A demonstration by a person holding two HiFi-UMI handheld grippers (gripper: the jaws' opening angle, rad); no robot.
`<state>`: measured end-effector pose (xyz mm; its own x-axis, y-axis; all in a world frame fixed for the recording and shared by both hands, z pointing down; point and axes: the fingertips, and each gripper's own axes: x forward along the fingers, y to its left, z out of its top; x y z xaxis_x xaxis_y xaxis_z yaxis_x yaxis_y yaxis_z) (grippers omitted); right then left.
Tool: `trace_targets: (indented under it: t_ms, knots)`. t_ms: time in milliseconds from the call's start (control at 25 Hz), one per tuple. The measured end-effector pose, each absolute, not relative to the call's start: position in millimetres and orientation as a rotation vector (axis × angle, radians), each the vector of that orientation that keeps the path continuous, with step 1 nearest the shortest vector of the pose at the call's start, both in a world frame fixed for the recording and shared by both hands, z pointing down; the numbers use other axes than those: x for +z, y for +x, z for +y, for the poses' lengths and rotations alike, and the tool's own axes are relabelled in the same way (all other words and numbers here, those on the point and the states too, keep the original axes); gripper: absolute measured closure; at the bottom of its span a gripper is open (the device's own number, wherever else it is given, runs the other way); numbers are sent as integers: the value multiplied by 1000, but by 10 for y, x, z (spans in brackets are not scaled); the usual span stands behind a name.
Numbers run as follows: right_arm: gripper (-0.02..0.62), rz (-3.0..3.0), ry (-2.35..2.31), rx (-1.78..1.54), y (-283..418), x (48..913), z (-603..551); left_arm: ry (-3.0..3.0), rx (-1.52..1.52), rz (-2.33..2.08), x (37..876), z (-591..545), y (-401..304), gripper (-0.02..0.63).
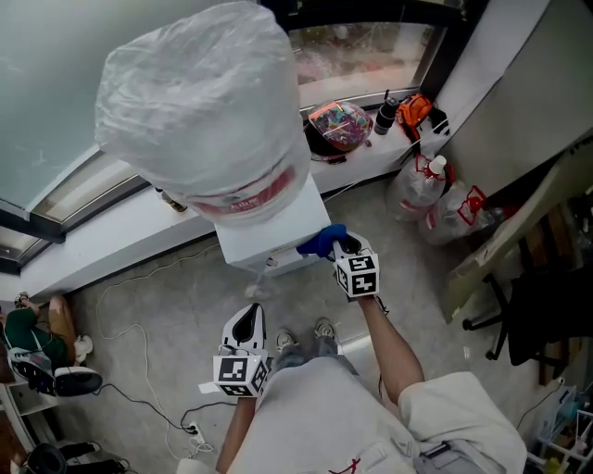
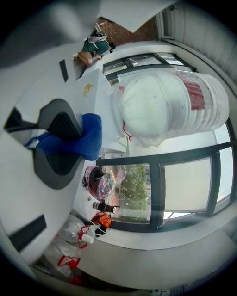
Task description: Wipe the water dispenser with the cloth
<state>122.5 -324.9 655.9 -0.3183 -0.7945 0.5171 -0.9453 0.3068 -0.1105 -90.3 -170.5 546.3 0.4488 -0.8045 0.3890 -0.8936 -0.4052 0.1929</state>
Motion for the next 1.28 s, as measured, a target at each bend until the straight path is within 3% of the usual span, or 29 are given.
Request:
trace_targets:
  t_ms: [240,560,1280]
  knots:
    - [541,-2191,1614,555,1518,6478,-3252,2360,339,-1400,5478,-1756,-713,594]
    - [541,-2213,1562,551,1336,6479,-2926,2375,315,-1403,5414,-1674,-706,594]
    - [541,-2520,896,488,-1345,6585,-2073,2159,248,-1691,5457,-1149,-1801,594]
